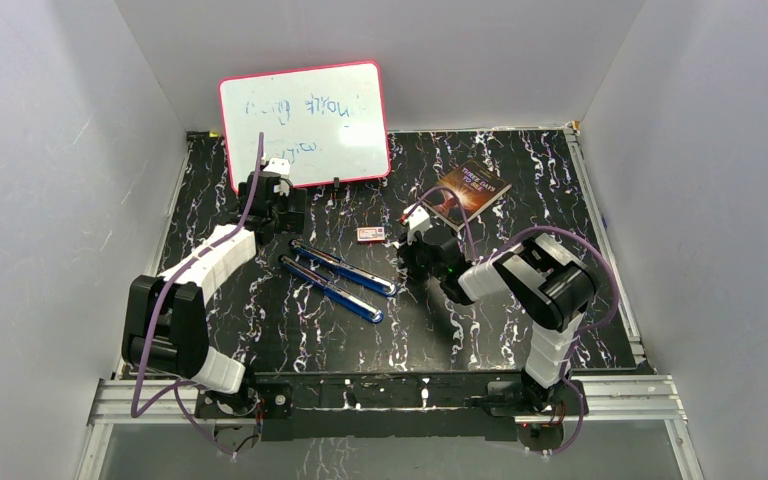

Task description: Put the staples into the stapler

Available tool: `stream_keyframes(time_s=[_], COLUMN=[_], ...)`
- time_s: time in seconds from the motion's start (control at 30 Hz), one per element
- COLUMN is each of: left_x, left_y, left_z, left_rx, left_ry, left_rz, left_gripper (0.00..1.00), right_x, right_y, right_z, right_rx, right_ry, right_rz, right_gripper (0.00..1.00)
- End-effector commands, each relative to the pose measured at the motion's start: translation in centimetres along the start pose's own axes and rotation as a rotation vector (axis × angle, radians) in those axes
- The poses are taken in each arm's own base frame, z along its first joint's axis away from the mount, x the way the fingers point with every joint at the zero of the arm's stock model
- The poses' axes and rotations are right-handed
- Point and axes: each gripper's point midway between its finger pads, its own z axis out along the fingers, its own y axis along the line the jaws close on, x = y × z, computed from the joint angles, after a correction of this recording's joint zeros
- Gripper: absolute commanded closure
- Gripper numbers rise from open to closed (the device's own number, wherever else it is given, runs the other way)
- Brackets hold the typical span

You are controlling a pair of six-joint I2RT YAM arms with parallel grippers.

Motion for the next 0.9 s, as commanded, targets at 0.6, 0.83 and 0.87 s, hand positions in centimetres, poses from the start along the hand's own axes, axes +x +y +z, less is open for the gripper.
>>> stream_keyframes(time_s=[0.6,0.83,0.87], left_x=[-1.9,-1.8,-1.8], left_y=[0.5,0.5,0.5], left_z=[-1.3,-1.4,-1.4], left_rx=[0.0,0.0,0.001], left_ry=[-0.067,-0.068,-0.068], left_rz=[-0.025,-0.026,-0.026], left_gripper=[0.02,0.02,0.02], right_x=[-7.7,-7.2,-7.0], right_y=[10.0,11.3,11.4], right_z=[-4.4,-3.8,-3.8], right_rx=[-0.257,-0.283,-0.284], right_ry=[-0.037,0.049,0.062], right_rz=[-0.123,-0.152,-0.155], right_gripper=[1.0,1.0,1.0])
